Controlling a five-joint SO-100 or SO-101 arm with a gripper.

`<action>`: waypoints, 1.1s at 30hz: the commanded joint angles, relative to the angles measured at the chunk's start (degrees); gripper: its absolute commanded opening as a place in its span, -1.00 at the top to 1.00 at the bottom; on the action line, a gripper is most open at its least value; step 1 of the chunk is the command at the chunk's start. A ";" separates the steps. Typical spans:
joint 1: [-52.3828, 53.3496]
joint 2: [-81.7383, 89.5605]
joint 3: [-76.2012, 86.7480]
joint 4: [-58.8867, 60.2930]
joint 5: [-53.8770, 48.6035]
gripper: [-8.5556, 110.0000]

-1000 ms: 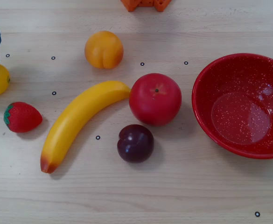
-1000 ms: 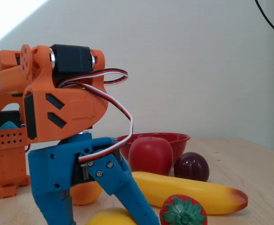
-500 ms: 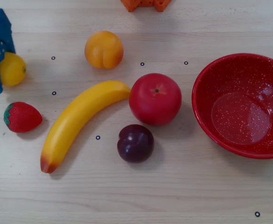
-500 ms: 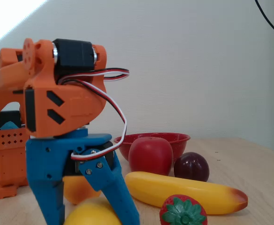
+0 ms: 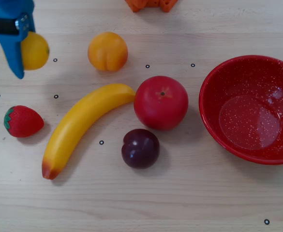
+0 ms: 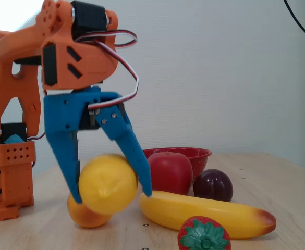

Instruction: Put the lemon in the red bowl.

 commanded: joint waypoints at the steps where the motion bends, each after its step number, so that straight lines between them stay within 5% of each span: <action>1: 4.22 11.87 -0.97 -0.26 -2.99 0.85; 20: 37.62 29.00 2.29 6.50 -25.40 0.85; 33: 63.63 28.30 2.55 -6.15 -38.94 0.85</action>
